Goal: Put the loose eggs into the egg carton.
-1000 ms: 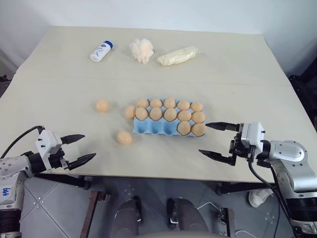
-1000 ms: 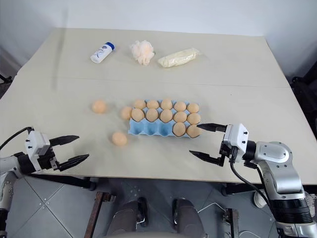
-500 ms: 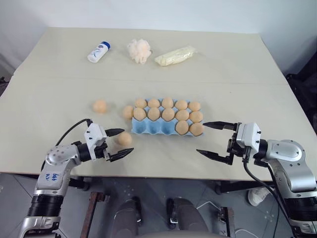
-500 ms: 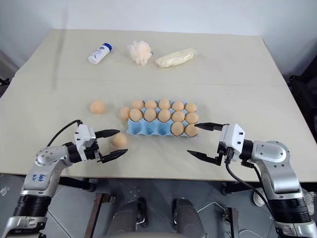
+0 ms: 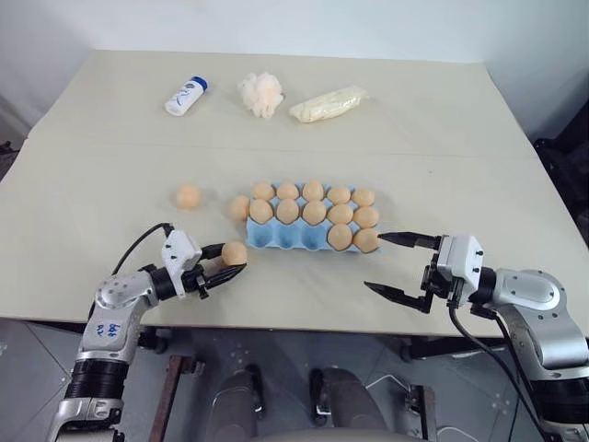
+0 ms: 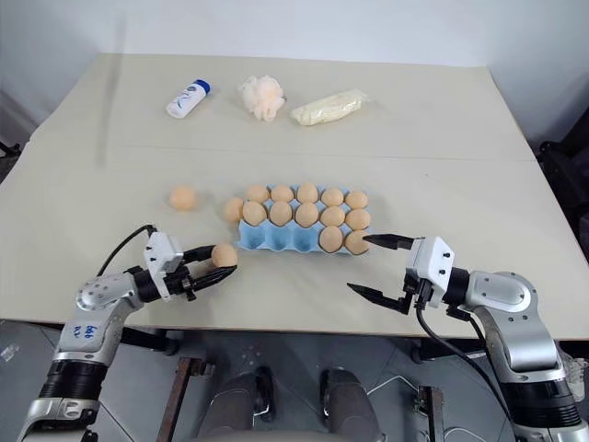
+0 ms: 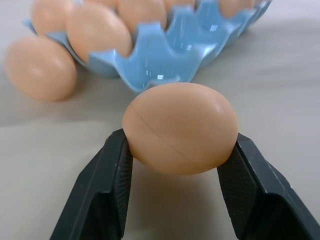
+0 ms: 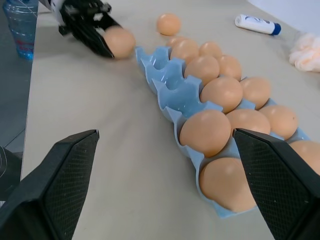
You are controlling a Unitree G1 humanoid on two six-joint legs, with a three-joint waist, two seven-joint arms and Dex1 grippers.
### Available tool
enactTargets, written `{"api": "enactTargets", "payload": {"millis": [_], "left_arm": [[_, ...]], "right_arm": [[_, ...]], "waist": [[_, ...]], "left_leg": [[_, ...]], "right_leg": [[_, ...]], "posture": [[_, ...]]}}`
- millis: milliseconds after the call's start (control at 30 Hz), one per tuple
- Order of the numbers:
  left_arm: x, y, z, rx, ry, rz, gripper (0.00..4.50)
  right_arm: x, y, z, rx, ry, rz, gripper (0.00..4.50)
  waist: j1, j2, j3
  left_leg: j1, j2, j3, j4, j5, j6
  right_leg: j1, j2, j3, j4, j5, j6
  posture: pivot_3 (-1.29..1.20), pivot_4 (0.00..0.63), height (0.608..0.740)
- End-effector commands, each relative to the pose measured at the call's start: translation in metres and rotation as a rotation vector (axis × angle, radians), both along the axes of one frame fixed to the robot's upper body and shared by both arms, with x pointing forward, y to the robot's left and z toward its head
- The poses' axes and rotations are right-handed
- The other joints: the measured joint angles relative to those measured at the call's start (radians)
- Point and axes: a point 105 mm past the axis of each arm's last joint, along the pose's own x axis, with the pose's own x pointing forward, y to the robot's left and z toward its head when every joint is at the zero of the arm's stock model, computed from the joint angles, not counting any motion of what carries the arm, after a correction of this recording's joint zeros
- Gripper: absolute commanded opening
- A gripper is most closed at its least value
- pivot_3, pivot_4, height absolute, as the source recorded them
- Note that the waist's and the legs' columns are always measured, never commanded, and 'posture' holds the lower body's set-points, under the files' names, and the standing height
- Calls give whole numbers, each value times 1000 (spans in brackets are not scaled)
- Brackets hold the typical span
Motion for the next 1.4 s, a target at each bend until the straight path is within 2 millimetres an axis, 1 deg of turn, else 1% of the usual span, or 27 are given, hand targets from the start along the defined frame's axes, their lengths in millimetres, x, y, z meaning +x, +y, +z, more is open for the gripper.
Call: {"api": "enactTargets", "payload": {"millis": [33,100,200,267,333,400,433,500,533,633,767,800,833,867,900,967,1000,1067,1167,1267,1300,1333,1400], "left_arm": [[-8,-1,37,-26,-97,-63,2220],[-7,-15,46,-28,-119,-112,2220],[-1,-36,51,-35,-134,-170,2220],[5,-58,50,-28,-132,-238,2220],[17,-80,49,-23,-146,-273,2220],[27,-94,49,-36,-147,-277,2220],[29,-109,49,-51,-145,-307,2220],[31,-129,47,-56,-148,-348,2220],[33,-135,45,-52,-150,-354,2220],[41,-141,45,-48,-160,-343,2220],[42,-150,41,-49,-141,-375,2220],[43,-151,41,-42,-143,-371,2511],[44,-151,41,-38,-146,-368,2827],[44,-150,42,-44,-147,-365,3028],[44,-150,44,-49,-148,-364,3370],[43,-143,47,-52,-163,-350,3998],[43,-137,47,-43,-171,-335,4290],[43,-120,46,-20,-177,-301,4290],[41,-87,45,16,-187,-241,4290],[32,-57,50,8,-193,-187,4290],[31,-46,50,20,-196,-154,4290],[28,-35,47,36,-181,-130,4408],[21,-13,44,51,-168,-68,4408]], "right_arm": [[-4,-1,6,9,-27,-7,4500],[-4,-3,4,8,-23,-15,4500],[-4,-7,1,3,-16,-36,4500],[-4,-14,-1,-9,-5,-66,4500],[-5,-25,-5,-18,5,-113,4500],[-7,-31,-7,-21,7,-146,4500],[-10,-37,-10,-22,10,-177,4500],[-16,-43,-13,-16,12,-221,4500],[-19,-44,-14,-12,12,-234,4500],[-24,-41,-14,6,5,-255,4500],[-25,-38,-13,25,-4,-274,4500],[-25,-37,-12,28,-7,-275,4500],[-26,-37,-12,31,-9,-276,4500],[-26,-35,-11,33,-12,-274,4500],[-26,-34,-10,35,-14,-273,4500],[-25,-30,-8,41,-18,-270,4500],[-24,-29,-7,43,-20,-267,4500],[-22,-27,-5,48,-24,-259,4500],[-19,-22,-2,54,-32,-227,4500],[-13,-12,4,69,-44,-183,4500],[-11,-9,6,72,-49,-165,4500],[-8,-5,8,77,-54,-150,4500],[-5,-2,12,98,-67,-136,4500]], "waist": [[1,0,0],[6,0,0],[22,0,0],[25,0,0],[30,0,0],[38,0,0],[39,0,0],[39,0,0],[41,0,0],[36,0,0],[28,0,0],[27,0,0],[25,0,0],[24,0,0],[23,0,0],[23,0,0],[23,0,0],[20,0,0],[15,0,0],[15,0,0],[18,0,0],[19,0,0],[21,0,0]], "left_leg": [[0,0,0,0,0,0],[0,0,0,0,0,0],[0,-1,0,1,0,0],[0,-1,0,2,0,0],[0,-2,0,2,0,1],[0,-3,0,3,-1,2],[0,-3,0,3,-1,3],[0,-3,0,3,-1,5],[0,-3,0,3,1,7],[0,-2,0,3,1,7],[1,-2,-2,4,2,6],[1,-2,-2,5,2,6],[1,-2,-2,5,1,4],[1,-3,-2,5,0,3],[1,-3,-2,5,-1,3],[1,-3,-2,5,-1,4],[1,-3,-2,5,-1,4],[2,-3,-2,5,-1,4],[3,-2,-2,4,0,4],[3,-1,-2,3,1,5],[3,-1,-2,3,1,5],[3,-1,-2,3,1,4],[3,-1,-2,3,-1,2]], "right_leg": [[0,0,0,0,0,0],[0,0,0,0,0,0],[1,0,0,0,1,1],[2,-1,0,-1,1,2],[3,-1,0,-2,2,3],[3,-1,0,-3,2,3],[4,-1,0,-3,2,4],[4,-1,0,-4,2,4],[4,0,0,-4,2,4],[3,1,1,-3,1,5],[4,2,-1,-1,1,4],[5,2,-1,-1,1,5],[5,1,-1,-2,2,5],[6,1,-1,-2,2,5],[6,1,-1,-2,2,6],[6,0,-1,-2,2,6],[6,0,-1,-2,2,6],[6,0,-1,-2,2,6],[6,1,-1,-2,1,5],[6,2,-1,-2,1,4],[6,1,-1,-2,1,4],[6,1,-1,-2,1,4],[6,1,-1,-2,1,4]], "posture": [[0,150,740],[0,150,740],[0,150,740],[0,150,740],[0,150,740],[0,150,740],[0,150,740],[0,150,740],[0,150,740],[0,150,740],[0,150,740],[0,150,740],[0,150,740],[0,150,740],[0,150,740],[0,150,740],[0,150,740],[0,150,740],[0,150,740],[0,150,740],[0,150,740],[0,150,740],[0,150,740]]}}
